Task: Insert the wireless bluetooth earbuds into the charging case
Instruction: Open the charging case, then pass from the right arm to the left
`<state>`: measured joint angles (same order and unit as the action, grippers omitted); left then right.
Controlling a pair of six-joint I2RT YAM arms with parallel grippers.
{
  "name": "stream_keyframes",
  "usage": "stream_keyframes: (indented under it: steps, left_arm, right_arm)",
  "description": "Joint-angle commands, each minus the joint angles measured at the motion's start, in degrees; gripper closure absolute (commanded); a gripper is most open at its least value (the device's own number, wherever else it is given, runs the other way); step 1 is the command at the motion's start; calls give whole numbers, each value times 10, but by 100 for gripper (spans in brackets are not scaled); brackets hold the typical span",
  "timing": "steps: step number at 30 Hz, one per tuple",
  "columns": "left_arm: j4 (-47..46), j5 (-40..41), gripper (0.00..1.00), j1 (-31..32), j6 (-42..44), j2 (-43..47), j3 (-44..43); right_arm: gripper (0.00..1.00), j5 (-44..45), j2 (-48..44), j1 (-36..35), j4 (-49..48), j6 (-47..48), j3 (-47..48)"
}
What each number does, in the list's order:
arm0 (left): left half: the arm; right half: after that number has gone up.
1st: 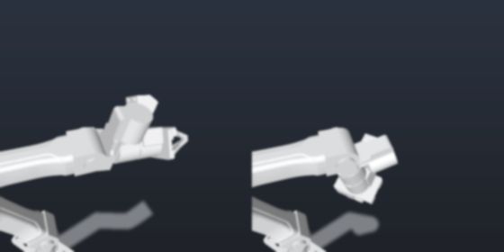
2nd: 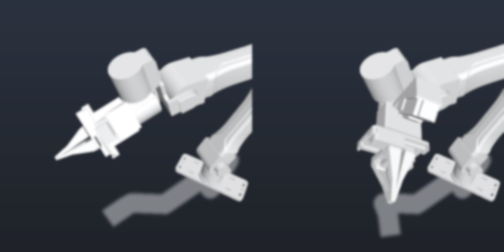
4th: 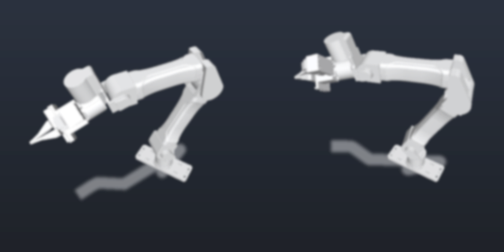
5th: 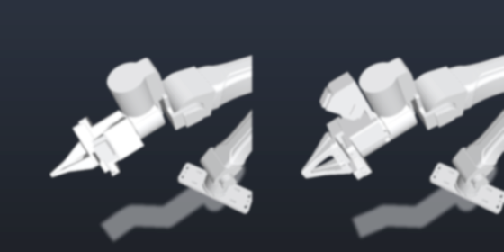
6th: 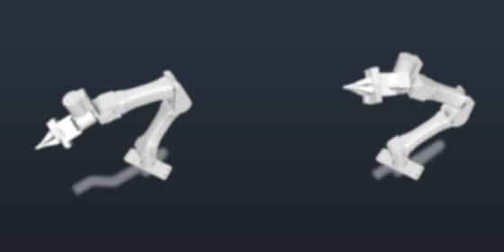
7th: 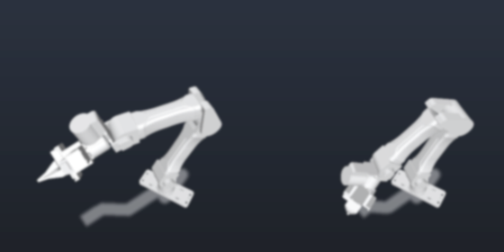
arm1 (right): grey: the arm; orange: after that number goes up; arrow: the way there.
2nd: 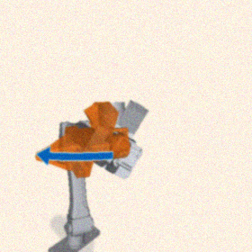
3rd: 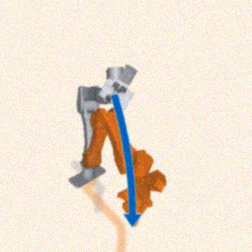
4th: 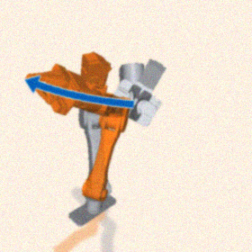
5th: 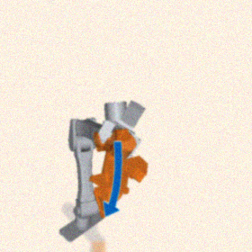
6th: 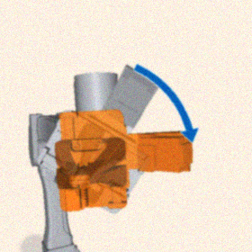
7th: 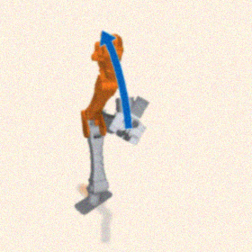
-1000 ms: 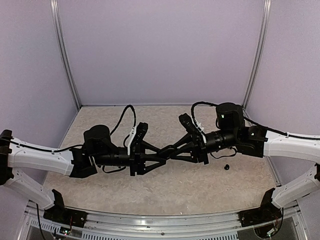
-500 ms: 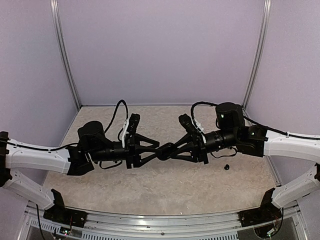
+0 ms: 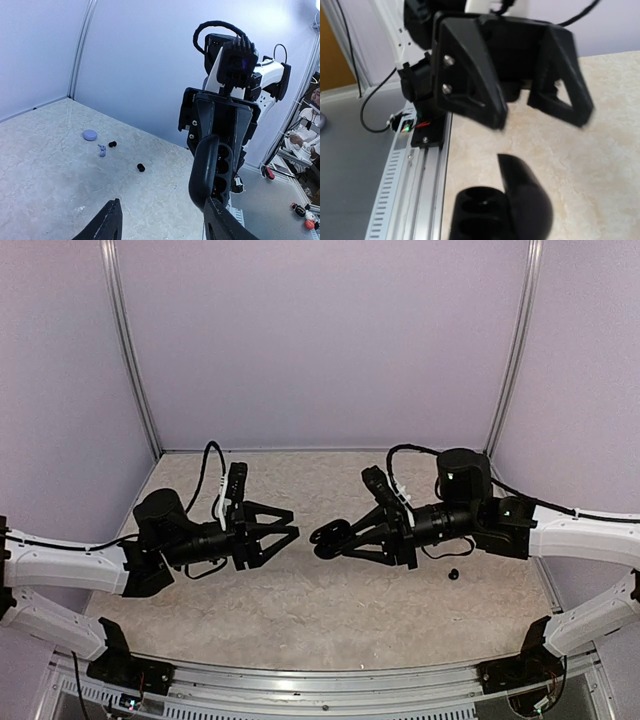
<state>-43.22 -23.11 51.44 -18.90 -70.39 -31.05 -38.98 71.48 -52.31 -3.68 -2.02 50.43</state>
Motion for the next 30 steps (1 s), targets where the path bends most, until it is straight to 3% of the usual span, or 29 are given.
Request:
stream_keyframes:
  steps: [1,7,14,30]
  left_arm:
    - [-102,7,40,-3,11,44,51]
    - [-107,7,39,44,57,24,31]
    - [-172,11,40,82,48,-28,3]
    - [-249,7,50,103,5,-116,-64]
  right_arm:
    - [100,19,-34,9,-93,-59,-32]
    - [100,28,-49,10,-190,-90,-52]
    - [100,13,-39,2,-285,-123,-72]
    - [100,19,-30,-25,-310,-119,-67]
